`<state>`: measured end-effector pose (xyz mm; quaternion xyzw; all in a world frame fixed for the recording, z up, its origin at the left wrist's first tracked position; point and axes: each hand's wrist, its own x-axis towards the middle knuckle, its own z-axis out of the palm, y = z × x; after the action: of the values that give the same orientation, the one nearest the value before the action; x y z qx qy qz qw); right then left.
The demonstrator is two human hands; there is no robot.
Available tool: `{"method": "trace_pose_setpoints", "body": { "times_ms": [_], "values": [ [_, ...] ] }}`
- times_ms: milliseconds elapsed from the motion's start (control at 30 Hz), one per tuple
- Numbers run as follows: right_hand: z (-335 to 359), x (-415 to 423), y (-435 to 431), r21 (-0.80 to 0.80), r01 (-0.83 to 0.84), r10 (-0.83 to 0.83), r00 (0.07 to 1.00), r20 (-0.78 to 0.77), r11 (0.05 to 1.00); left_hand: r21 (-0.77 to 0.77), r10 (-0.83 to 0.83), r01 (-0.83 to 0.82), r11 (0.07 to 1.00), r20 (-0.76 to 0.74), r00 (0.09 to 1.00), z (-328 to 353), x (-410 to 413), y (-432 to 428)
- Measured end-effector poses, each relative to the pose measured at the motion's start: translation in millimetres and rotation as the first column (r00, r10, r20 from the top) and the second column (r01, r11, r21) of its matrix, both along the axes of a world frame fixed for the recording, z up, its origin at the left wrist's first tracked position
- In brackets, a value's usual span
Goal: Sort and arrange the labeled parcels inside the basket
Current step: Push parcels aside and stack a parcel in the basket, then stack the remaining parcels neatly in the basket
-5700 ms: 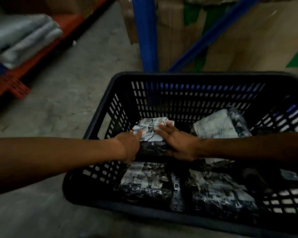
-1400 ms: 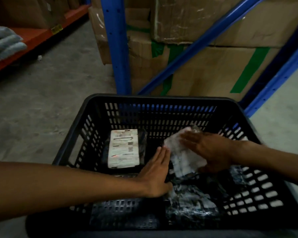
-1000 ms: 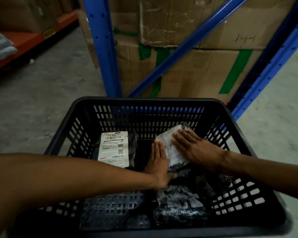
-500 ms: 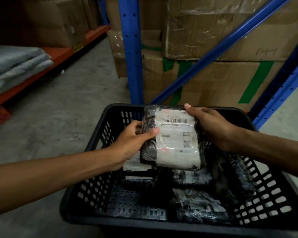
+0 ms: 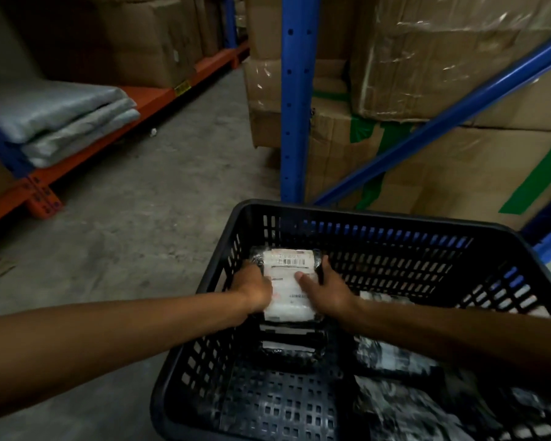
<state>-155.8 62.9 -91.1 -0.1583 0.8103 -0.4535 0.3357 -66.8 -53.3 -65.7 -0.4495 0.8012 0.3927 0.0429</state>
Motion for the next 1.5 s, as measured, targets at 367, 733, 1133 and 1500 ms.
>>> {"method": "trace_pose_setpoints", "body": {
  "times_ms": [367, 733, 1133, 1500],
  "values": [
    [-20, -27, 15, 0.165, -0.139, 0.161, 0.978, -0.13, 0.977, -0.131, -0.115, 0.131, 0.983, 0.122, 0.986, 4, -13, 1],
    [16, -71, 156, 0.772, -0.256, 0.692, 0.655, -0.305, 0.582, -0.303, -0.837, 0.802, 0.515, 0.023, 0.547, -25, -25, 129],
    [-90, -46, 161, 0.948, -0.061, 0.743, 0.637, -0.204, 0.312, -0.193, -0.754, 0.923, 0.332, 0.534, 0.383, -105, -78, 149],
    [13, -85, 167, 0.791, -0.363, 0.749, 0.639, -0.173, 0.493, -0.056, -0.872, 0.888, 0.457, 0.171, 0.459, -40, -92, 113]
  ]
}}
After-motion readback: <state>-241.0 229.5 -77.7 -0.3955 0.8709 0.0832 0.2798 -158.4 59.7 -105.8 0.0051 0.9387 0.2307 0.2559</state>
